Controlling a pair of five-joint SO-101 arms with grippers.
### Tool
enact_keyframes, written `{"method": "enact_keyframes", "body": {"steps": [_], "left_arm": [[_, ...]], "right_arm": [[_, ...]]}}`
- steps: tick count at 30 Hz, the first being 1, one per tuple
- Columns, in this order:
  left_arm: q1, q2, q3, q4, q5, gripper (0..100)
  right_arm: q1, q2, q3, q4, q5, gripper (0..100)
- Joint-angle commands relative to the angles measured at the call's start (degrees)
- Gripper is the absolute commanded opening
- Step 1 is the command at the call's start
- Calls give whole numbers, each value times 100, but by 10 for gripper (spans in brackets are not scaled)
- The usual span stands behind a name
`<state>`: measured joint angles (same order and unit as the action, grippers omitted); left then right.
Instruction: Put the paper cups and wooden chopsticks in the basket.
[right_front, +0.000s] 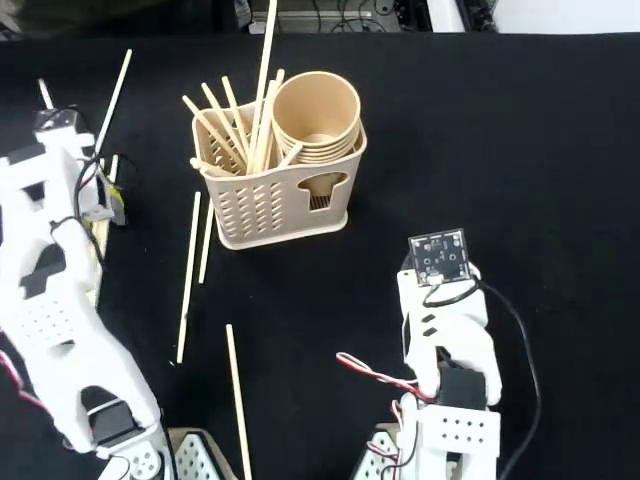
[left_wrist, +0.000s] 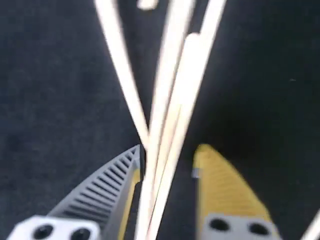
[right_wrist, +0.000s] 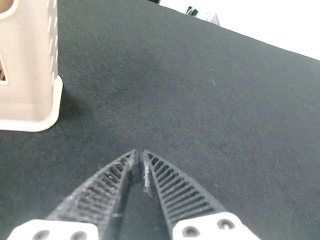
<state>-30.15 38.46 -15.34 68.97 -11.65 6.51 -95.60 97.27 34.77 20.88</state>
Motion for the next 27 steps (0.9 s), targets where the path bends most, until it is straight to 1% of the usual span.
{"method": "enact_keyframes", "body": {"steps": [1,3,9,13,16,18,20,25,27], "left_arm": [[-84,580,-901,545,-9,46],[-92,633,-1103,756,-9,23],[-40,325,-1103,1037,-9,28],[101,-440,-576,1143,-9,29],[312,-1389,189,1081,-9,29],[453,-2145,796,835,-9,29],[532,-2954,1499,360,-9,29],[514,-4826,3248,-1345,-9,29],[532,-5451,3837,-1837,0,29]], "right_arm": [[-79,-4,-13,-88,53,13],[-79,-4,-13,-88,53,13],[-79,-4,-13,-88,53,13],[-79,-4,-13,-88,53,13],[-79,-4,-13,-88,53,13],[-79,-4,-13,-88,53,13],[-79,-4,-13,-88,53,13],[-79,-4,-13,-88,53,13],[-70,-4,-13,-88,53,13]]}}
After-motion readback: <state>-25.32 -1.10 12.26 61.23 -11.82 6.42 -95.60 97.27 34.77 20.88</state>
